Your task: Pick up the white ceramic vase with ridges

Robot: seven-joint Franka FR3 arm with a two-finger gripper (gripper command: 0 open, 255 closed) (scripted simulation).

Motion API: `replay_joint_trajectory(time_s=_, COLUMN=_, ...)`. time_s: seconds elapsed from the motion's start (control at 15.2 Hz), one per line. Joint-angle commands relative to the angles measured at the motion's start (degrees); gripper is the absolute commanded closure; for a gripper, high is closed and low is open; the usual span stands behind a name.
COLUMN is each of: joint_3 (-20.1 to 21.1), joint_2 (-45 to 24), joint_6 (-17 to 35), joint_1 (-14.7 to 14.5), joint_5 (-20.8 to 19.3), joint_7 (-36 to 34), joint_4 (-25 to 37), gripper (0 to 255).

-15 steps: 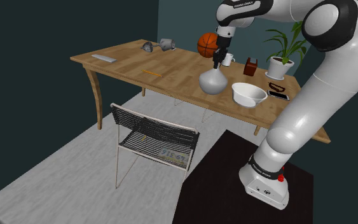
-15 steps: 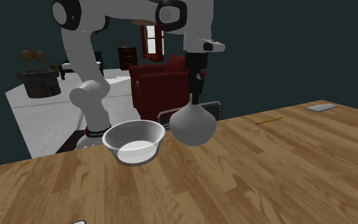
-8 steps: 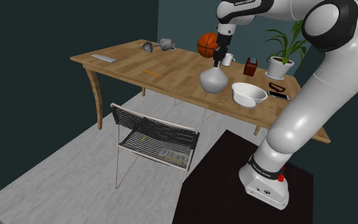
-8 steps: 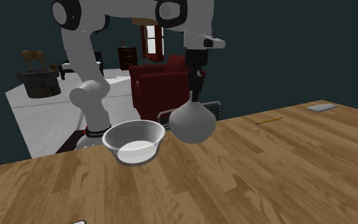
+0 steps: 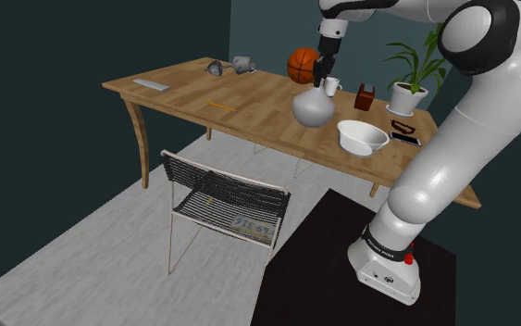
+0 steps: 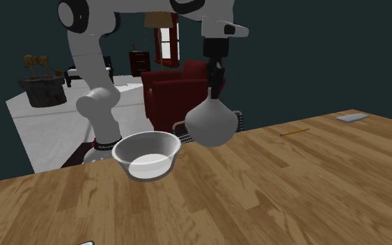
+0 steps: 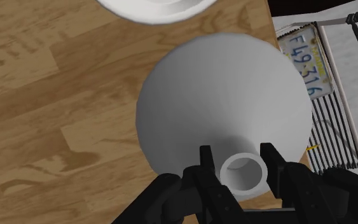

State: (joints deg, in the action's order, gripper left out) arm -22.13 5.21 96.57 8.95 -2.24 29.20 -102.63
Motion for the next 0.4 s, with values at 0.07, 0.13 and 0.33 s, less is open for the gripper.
replay_joint_trajectory(time_s=0.07, joint_3=0.02, joint_2=-0.14, joint_6=-2.4, joint_1=-0.03, joint_5=0.07, joint_7=0.06, joint_4=2.57, gripper=255)
replay_joint_trajectory(time_s=0.13, joint_3=0.02, joint_2=-0.27, joint_6=-3.2, joint_1=-0.03, joint_5=0.12, joint_7=0.1, joint_4=3.49, gripper=255)
replay_joint_trajectory(time_s=0.33, joint_3=0.01, joint_2=-0.43, joint_6=-4.11, joint_1=-0.03, joint_5=0.18, joint_7=0.15, joint_4=4.55, gripper=255)
